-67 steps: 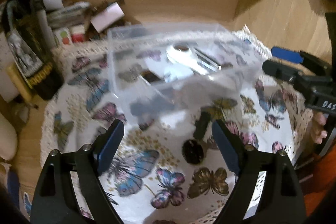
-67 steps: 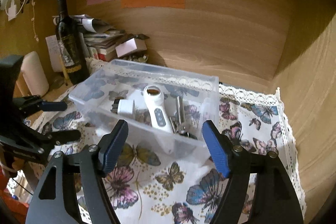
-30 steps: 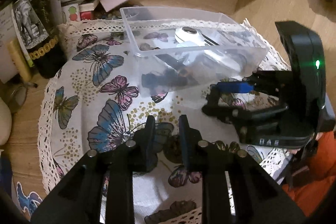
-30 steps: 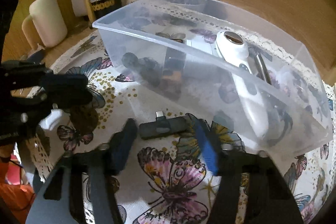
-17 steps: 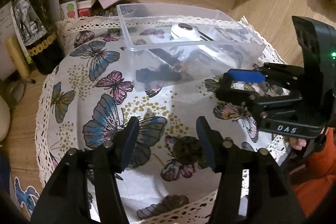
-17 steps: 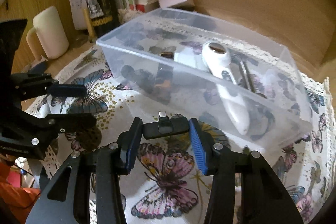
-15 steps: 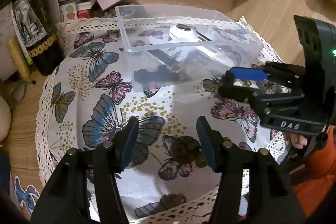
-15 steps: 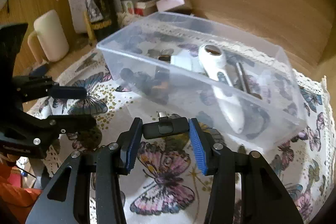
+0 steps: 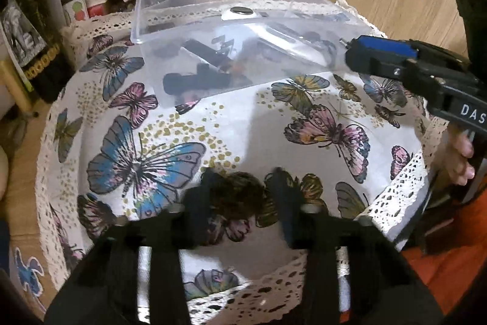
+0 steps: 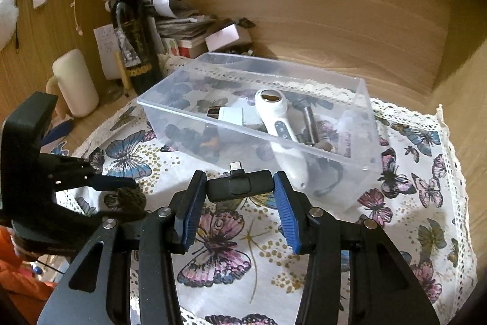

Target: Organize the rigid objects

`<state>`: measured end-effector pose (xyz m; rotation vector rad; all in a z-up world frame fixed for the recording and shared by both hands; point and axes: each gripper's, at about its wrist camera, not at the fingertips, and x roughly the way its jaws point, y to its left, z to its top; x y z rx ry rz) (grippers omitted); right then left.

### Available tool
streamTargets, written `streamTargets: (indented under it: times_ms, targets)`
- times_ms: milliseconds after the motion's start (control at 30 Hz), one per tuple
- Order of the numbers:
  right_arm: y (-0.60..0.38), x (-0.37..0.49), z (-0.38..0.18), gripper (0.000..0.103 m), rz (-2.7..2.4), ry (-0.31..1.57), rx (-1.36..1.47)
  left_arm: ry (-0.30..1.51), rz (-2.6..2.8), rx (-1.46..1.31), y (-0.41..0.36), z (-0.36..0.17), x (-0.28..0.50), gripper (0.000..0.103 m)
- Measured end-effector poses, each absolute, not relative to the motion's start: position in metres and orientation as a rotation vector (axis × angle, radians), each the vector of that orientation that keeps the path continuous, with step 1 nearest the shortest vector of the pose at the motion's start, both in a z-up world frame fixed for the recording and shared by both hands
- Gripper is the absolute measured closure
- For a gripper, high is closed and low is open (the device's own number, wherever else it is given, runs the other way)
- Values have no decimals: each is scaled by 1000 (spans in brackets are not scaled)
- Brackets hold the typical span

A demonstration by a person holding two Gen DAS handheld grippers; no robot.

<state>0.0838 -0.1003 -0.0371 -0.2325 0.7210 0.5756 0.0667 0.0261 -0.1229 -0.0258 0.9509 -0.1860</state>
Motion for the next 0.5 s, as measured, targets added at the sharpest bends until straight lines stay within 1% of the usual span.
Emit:
streamTargets:
  times_ms: [133,233,267,300,500]
  targets:
    - [-105,84,-29,61,566,693,-215,935,-163,-14,29,-118,70,73]
    - [-109,85,-22,61,560,670,-205,899,-160,-19,29,-108,72,76]
    - [-110,86,-20,61,557,664,-201,886,-160,-20,30,-104,73,88]
    - [-111,87,-18,61,555,658,-196,877,-164,-21,30,-99,75,95]
    - [-116,97,-11,61,544,634,-179,832,-181,-26,33,-81,83,95]
